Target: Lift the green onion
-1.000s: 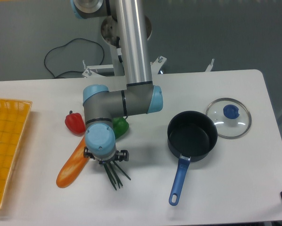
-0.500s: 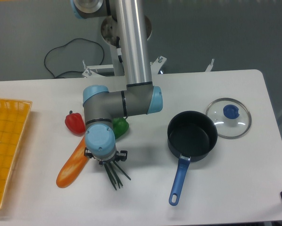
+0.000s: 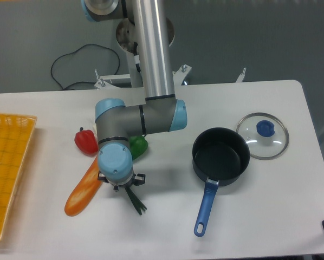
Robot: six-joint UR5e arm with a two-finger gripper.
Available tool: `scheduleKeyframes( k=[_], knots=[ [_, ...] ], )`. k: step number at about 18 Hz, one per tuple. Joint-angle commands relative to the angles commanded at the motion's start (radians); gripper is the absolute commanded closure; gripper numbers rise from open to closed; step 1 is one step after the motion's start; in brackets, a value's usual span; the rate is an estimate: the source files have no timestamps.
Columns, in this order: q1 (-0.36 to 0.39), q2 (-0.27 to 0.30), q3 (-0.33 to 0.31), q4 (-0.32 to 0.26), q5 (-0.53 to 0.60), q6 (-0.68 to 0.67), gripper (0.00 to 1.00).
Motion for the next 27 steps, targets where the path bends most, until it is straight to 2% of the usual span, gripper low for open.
scheduleKeyframes(
  k=[4,8,11,20,24,27],
  knots=[
    [0.0,0.002,0.014,-0.005,0.002,0.0,0.91],
    [0.003,0.014,0.014,-0.012,0.003,0.0,0.93],
    [0.003,0.015,0.018,-0.047,0.002,-0.003,0.93],
    [-0.014,0.072,0.018,-0.092,0.0,-0.068,0.93],
    [-0.018,0.08,0.064,-0.121,0.006,-0.032,0.92],
    [-0.012,0.103,0.081,-0.129,0.005,0.09,0.92]
  ],
)
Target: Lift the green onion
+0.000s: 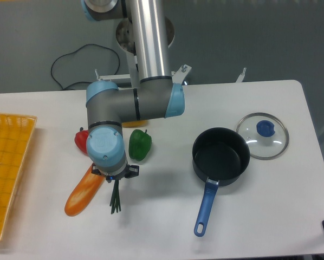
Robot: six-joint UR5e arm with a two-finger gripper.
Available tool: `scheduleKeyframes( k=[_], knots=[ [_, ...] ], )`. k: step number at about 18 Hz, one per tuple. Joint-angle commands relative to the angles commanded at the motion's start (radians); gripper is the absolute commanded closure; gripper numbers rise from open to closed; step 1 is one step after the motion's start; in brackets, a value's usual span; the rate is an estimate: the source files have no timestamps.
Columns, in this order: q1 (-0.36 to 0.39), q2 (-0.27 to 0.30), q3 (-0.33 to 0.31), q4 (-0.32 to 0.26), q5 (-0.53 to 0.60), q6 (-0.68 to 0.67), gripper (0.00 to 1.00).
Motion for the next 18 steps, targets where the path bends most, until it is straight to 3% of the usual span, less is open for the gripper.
scheduleKeyframes(
  k=[5,8,13,18],
  knots=[
    [0.044,0.038,0.012,-0.003,0.002,0.226,0.92],
    [0.112,0.068,0.017,0.002,-0.002,0.348,0.92],
    [0.221,0.088,0.043,0.0,-0.003,0.489,0.92],
    [0.264,0.088,0.075,0.008,-0.005,0.545,0.92]
  ],
)
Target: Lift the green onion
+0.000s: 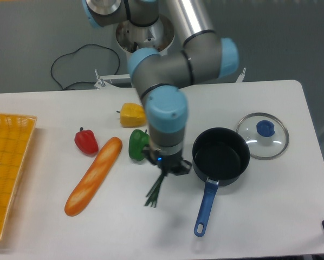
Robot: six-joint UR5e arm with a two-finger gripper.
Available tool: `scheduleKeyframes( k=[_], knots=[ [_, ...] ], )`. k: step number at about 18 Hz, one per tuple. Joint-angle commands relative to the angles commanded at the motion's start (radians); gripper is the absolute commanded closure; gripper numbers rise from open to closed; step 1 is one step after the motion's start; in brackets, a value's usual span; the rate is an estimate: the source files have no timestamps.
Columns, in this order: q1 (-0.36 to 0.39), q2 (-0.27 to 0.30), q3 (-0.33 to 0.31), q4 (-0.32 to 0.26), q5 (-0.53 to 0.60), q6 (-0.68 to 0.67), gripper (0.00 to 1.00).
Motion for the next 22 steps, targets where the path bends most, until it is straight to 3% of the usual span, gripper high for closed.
scheduleKeyframes(
  k=[4,22],
  knots=[
    [0.012,0.003,0.008,0.049,-0.003,0.002,0.92],
    [0.011,0.028,-0.041,0.038,0.0,0.002,0.92]
  ],
)
